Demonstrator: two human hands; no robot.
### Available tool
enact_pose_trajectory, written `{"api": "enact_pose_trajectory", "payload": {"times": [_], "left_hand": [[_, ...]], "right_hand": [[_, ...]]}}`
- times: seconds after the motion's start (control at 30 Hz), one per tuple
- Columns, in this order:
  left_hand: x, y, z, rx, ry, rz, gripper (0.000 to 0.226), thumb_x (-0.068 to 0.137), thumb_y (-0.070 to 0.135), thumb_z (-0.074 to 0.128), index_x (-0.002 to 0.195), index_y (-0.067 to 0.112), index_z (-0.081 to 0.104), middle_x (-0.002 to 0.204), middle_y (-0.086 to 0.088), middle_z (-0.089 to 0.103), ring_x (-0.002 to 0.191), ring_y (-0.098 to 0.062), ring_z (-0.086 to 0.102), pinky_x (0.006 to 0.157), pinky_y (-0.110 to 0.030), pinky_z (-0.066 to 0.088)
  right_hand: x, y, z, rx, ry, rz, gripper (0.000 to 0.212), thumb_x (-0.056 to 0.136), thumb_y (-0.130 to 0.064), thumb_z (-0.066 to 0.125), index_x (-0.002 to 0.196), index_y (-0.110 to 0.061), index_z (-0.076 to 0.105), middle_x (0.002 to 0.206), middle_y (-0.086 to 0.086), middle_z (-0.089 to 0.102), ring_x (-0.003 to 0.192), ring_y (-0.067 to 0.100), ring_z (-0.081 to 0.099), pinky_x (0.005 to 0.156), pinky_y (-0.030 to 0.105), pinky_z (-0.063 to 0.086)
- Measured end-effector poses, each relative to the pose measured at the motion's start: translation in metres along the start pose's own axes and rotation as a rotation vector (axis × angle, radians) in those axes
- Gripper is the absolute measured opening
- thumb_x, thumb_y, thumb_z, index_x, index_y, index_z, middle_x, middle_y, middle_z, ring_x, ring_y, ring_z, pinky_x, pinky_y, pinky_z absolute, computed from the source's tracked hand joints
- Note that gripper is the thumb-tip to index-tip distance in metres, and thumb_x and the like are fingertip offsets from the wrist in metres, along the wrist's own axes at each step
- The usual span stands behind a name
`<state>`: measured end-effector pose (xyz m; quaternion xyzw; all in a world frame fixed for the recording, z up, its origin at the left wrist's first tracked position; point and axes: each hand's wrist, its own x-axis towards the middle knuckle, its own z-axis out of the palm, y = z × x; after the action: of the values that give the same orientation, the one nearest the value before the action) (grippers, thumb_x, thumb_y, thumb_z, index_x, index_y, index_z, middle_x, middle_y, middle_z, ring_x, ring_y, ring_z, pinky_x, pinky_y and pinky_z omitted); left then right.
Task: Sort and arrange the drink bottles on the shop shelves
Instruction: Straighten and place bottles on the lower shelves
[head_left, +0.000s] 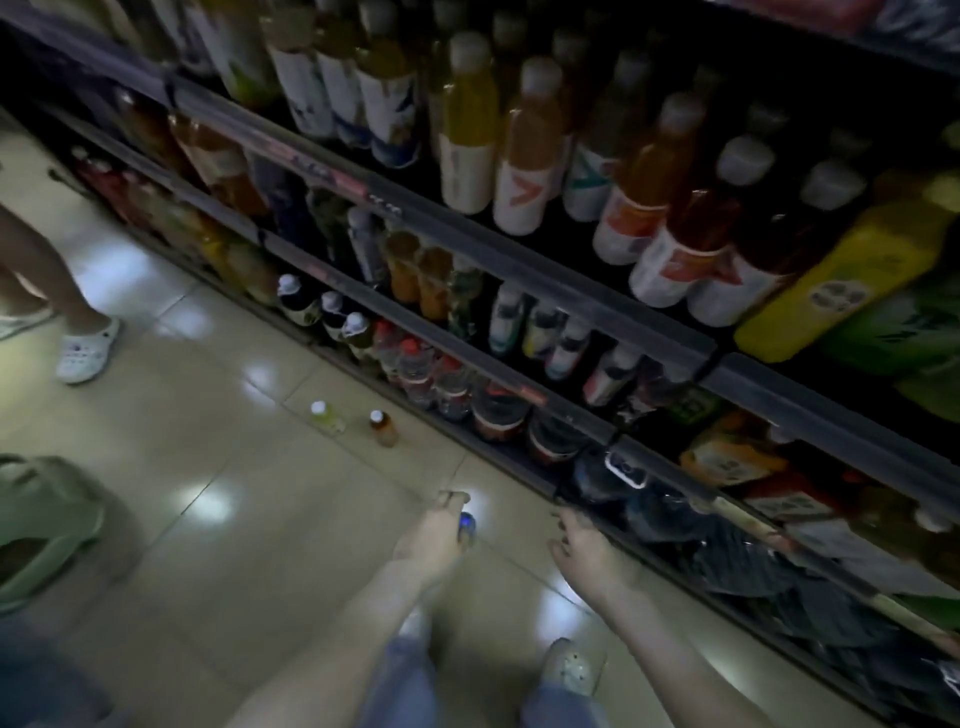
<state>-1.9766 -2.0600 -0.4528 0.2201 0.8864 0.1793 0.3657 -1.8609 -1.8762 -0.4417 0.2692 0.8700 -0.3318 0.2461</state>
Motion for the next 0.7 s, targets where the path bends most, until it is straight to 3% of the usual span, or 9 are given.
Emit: {"api": "enact_pose_trajectory", "payload": {"times": [0.13, 0.3, 0.53, 0.7], "left_hand": [[0.018, -0.065, -0.007, -0.031, 0.020, -0.050, 0.047, 0.094, 0.012, 0.047, 0.140, 0.014, 0.040, 0.143, -0.006, 0.040, 0.123, -0.025, 0.049, 0.100, -0.031, 0.038], [0.062, -0.125, 0.018, -0.081, 0.051, -0.101, 0.046, 0.096, 0.012, 0.045, 0.141, 0.015, 0.039, 0.145, -0.005, 0.038, 0.129, -0.021, 0.042, 0.102, -0.027, 0.033], [0.144, -0.176, 0.078, -0.152, 0.133, -0.111, 0.045, 0.094, 0.009, 0.047, 0.139, 0.014, 0.043, 0.141, -0.004, 0.043, 0.126, -0.020, 0.044, 0.101, -0.027, 0.035], [0.198, -0.213, 0.119, -0.138, 0.179, -0.096, 0.044, 0.094, 0.012, 0.048, 0.138, 0.014, 0.044, 0.140, -0.002, 0.044, 0.125, -0.020, 0.044, 0.097, -0.023, 0.032]], "right_hand": [[0.048, -0.030, 0.053, -0.089, -0.089, -0.035, 0.049, 0.098, -0.017, 0.046, 0.146, -0.016, 0.034, 0.147, 0.007, 0.041, 0.134, 0.019, 0.041, 0.102, 0.022, 0.032], [0.123, -0.038, 0.107, -0.203, -0.152, -0.109, 0.047, 0.098, -0.014, 0.043, 0.144, -0.015, 0.032, 0.144, 0.008, 0.040, 0.133, 0.022, 0.038, 0.103, 0.024, 0.031], [0.229, 0.001, 0.201, -0.337, -0.258, -0.126, 0.060, 0.092, -0.002, 0.040, 0.148, -0.022, 0.028, 0.139, 0.010, 0.042, 0.124, 0.026, 0.044, 0.097, 0.031, 0.041], [0.291, 0.037, 0.268, -0.514, -0.342, -0.098, 0.059, 0.094, -0.004, 0.042, 0.147, -0.020, 0.024, 0.145, 0.007, 0.028, 0.119, 0.030, 0.045, 0.090, 0.035, 0.043]]}}
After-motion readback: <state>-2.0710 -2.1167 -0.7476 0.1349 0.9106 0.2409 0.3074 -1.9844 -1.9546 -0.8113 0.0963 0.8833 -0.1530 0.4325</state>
